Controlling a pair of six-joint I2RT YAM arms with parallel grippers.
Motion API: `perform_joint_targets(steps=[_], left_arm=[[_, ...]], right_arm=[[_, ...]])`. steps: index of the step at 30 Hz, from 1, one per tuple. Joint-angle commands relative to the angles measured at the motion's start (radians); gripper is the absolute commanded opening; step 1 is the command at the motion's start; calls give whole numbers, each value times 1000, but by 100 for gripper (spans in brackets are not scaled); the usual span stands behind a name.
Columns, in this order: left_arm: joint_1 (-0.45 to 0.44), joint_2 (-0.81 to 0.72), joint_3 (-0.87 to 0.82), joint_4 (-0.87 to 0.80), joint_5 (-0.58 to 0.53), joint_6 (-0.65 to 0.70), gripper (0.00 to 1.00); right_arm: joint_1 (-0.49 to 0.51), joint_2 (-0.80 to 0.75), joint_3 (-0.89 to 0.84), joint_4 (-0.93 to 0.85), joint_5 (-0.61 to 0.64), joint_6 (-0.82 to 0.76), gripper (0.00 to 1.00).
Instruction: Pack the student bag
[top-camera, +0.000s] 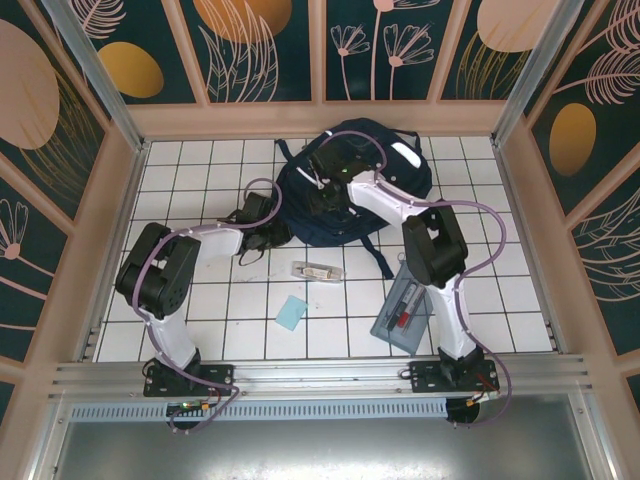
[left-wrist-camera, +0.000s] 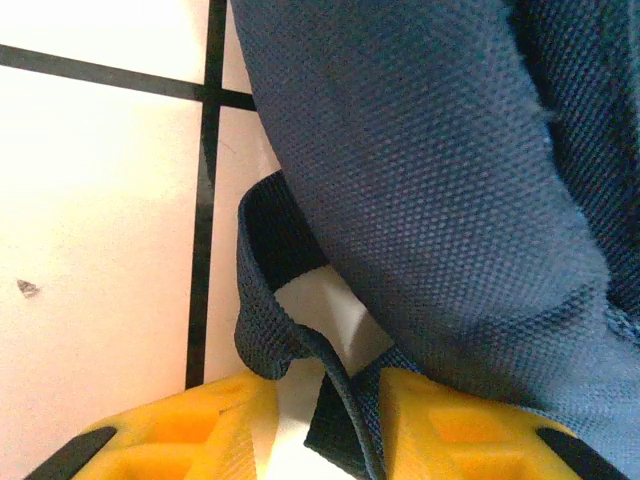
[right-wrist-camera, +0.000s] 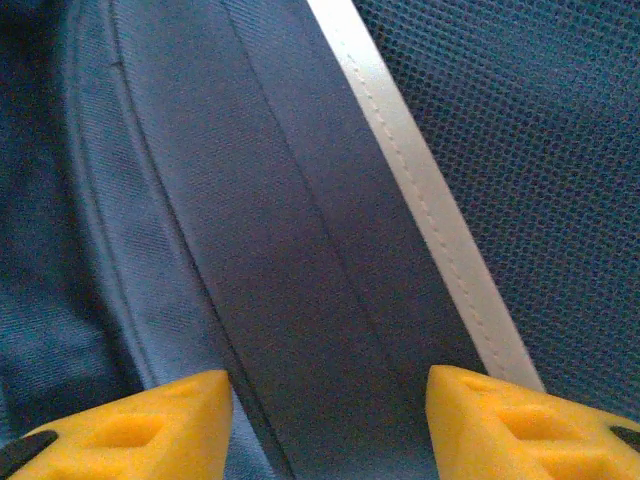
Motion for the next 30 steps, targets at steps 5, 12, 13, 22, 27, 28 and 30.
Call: perform_joint_targets(steps=[5,12,13,22,27,28,30], left_arm=[[8,64,4,0,-7,-10,40],[7,81,51,-28,-14,-13,45],[7,79,56,-30,-16,-13,45],[9,61,95,-72,-29,1,45],[9,16,93,-85,-36,9,49],[9,11,97,-87,-36,10,52],[9,5,110,-90,-26,7,58]], right_arm=[[27,85,56,-81,207,-87,54],[74,106,17,-76,232,-125,55],[80,97,4,-71,216,-129,57],[16,123,-15,-59,186,-67,1],[-46,14,22,-21,-104,11,0],[-67,-11,32,-13,-195,43,0],[-108,-52,44,0,-345,104,0]])
